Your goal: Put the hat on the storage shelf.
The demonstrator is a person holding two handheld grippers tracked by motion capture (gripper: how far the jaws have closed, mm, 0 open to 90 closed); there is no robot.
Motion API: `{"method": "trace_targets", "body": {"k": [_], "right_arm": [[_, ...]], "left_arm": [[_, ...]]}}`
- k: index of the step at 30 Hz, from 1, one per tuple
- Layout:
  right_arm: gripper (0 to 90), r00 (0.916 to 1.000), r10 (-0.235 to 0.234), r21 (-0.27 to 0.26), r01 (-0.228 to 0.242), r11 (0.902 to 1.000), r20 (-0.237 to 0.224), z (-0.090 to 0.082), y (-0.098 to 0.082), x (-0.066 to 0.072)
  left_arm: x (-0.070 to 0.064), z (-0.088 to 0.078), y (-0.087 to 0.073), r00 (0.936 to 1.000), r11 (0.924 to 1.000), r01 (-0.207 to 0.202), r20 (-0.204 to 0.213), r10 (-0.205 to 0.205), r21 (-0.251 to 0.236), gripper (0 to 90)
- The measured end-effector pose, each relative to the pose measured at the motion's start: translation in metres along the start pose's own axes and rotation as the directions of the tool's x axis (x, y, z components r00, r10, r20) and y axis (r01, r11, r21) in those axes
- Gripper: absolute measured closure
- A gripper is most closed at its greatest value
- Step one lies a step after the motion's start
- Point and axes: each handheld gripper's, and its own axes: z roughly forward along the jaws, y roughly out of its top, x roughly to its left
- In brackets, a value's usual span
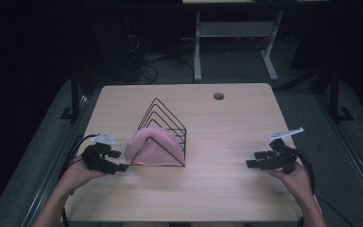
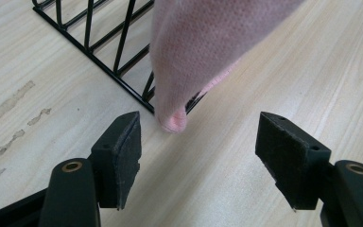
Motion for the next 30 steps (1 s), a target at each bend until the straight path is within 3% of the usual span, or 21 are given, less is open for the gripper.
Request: {"method": "trace_targets", "body": {"k": [10, 21, 27, 30], "right_arm": [[33.5, 0.9998, -0.006, -0.018, 0.006, 0.9998, 0.019, -0.004, -0.022, 0.009], [32.1, 0.9995, 0.003, -0.064, -0.001, 0.998, 0.033, -0.005, -0.042, 0.018], [28.9, 0.999, -0.005, -0.08, 0.008, 0.9968, 0.043, -0.005, -0.052, 0.027], [27.7, 0.9987, -0.017, -0.094, 0.022, 0.9953, 0.049, -0.006, -0.057, 0.032]], "left_arm": [[-0.009, -0.005, -0.011, 0.9998, 0.9998, 0.007, -0.02, -0.008, -0.018, 31.7], [-0.019, -0.008, -0.028, 0.9976, 0.9964, 0.05, -0.044, -0.053, -0.069, 31.2], [-0.03, -0.008, -0.036, 0.9938, 0.9862, 0.09, -0.052, -0.098, -0.139, 30.9], [-0.034, -0.006, -0.04, 0.9927, 0.9838, 0.091, -0.065, -0.102, -0.155, 30.9]]}}
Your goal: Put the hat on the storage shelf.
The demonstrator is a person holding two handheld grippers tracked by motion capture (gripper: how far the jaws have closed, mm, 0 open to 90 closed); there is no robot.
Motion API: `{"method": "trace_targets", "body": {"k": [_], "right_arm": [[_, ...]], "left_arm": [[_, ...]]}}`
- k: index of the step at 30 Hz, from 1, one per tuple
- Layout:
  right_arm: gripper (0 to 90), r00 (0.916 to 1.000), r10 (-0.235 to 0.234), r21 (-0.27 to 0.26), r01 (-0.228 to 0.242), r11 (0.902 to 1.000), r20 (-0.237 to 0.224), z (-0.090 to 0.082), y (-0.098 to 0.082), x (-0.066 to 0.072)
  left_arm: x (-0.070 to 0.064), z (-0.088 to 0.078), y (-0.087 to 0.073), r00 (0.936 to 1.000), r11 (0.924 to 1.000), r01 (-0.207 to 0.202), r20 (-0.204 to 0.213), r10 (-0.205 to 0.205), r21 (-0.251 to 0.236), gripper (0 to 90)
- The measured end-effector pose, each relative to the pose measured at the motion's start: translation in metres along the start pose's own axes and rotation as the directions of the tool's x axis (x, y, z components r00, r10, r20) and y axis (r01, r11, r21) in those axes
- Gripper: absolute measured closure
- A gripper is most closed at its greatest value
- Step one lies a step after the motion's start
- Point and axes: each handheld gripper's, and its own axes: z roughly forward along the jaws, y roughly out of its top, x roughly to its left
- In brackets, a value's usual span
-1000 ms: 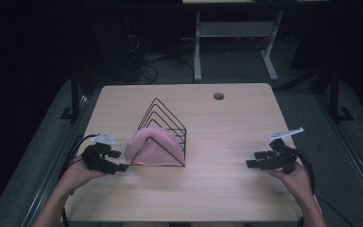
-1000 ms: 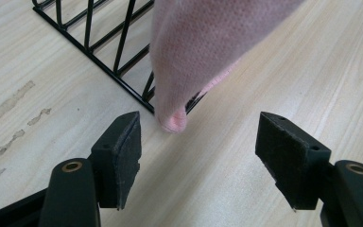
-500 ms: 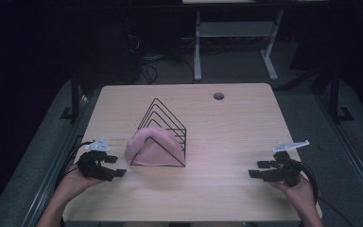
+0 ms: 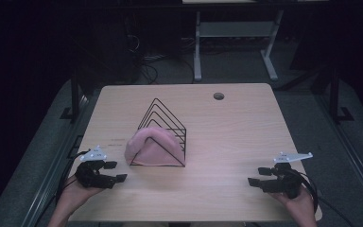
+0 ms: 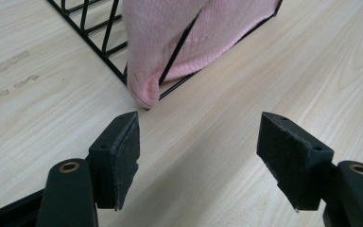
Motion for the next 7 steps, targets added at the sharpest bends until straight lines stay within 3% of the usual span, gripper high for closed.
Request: {"method": "trace_targets", "body": {"k": [4, 7], "right_arm": [[27.1, 0.9998, 0.018, -0.043, -0.019, 0.9989, -0.009, -0.001, -0.007, 0.006], [25.2, 0.9995, 0.023, -0.09, -0.025, 0.9956, -0.024, 0.0, -0.009, 0.012]], "left_arm": [[-0.001, 0.002, -0.01, 0.999, 0.9971, 0.039, -0.018, -0.04, -0.066, 30.2], [-0.004, 0.003, -0.018, 0.9964, 0.989, 0.069, -0.04, -0.075, -0.131, 30.2]]}}
